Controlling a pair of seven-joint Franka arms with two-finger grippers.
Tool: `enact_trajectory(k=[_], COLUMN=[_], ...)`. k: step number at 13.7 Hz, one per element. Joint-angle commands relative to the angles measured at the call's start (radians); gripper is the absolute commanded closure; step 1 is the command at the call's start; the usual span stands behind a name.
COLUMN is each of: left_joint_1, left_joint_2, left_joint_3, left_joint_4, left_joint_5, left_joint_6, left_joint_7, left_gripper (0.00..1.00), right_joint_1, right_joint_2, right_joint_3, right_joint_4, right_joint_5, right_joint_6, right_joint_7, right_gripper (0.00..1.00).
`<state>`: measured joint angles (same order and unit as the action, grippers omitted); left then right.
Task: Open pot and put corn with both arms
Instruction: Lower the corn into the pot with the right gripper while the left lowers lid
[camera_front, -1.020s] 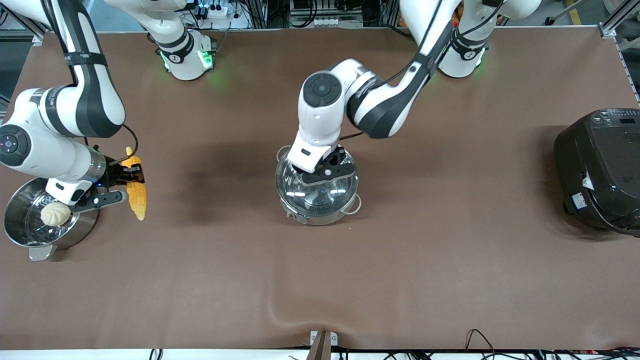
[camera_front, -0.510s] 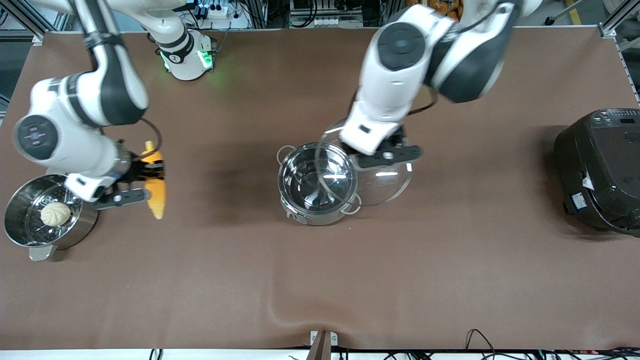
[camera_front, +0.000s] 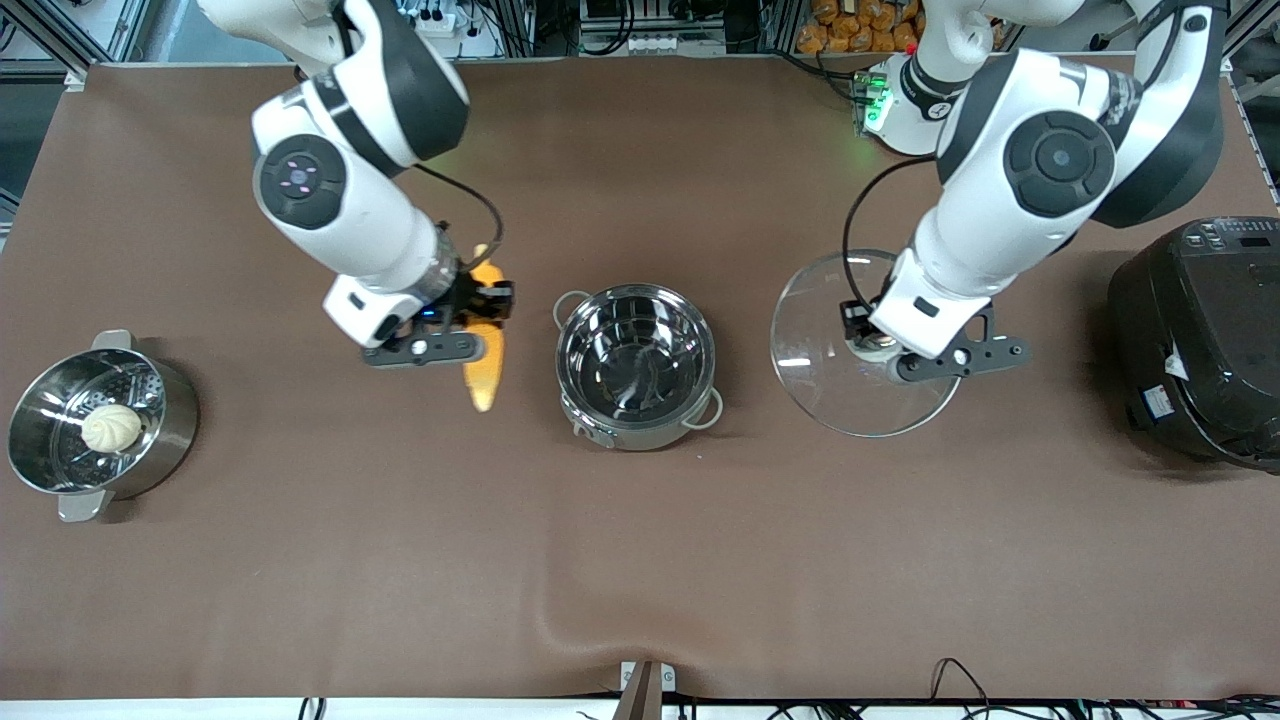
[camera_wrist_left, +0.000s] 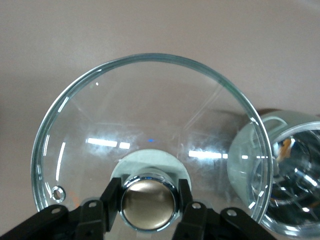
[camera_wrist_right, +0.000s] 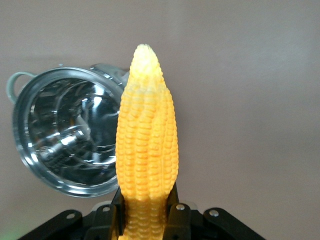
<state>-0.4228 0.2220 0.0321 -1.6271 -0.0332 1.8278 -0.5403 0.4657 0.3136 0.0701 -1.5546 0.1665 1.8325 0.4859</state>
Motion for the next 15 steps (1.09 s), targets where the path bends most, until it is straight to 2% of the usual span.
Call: enact_trajectory(k=[1,2,4,7,9,12,15], left_joint_1=[0.036,0.045,0.091,0.127,0.156,0.245,0.249], left_joint_2=[-0.093,-0.089,-0.073,-0.061,-0.027,0.046,0.108], left_joint_3=[-0.011,-0.009,-0.012,-0.011,-0.009,-0.012,-0.012], left_joint_4=[-0.227,-0.261,-0.337,-0.52,-0.583,-0.594,-0.591], left_joint_5=[0.01,0.01,0.01,0.01,0.01,0.01,0.012], left_joint_6=[0.148,0.171,0.232,0.5,0.615,0.715,0.772], left_joint_7=[0.013,0.035,0.06,0.118,0.225,0.387,0.402], left_gripper=[1.0,1.0,1.0,1.0,1.0,1.0,1.0], right_joint_1=[0.1,0.143,0.221,0.238,0.24,0.235,0.235], right_joint_2=[0.145,0.175,0.248,0.309,0.34,0.348,0.358], right_joint_3=[-0.013,-0.013,-0.018,-0.019,-0.019,-0.019,-0.021], right_joint_4=[0.175,0.197,0.228,0.231,0.229,0.228,0.226], right_joint_5=[0.021,0.019,0.008,-0.022,-0.054,-0.058,-0.068], right_joint_6=[-0.019,-0.01,0.11,0.189,0.214,0.214,0.215], right_joint_7=[0.185,0.238,0.36,0.379,0.381,0.382,0.384], right_gripper=[0.82,0.82,0.82,0.82,0.8,0.58,0.24])
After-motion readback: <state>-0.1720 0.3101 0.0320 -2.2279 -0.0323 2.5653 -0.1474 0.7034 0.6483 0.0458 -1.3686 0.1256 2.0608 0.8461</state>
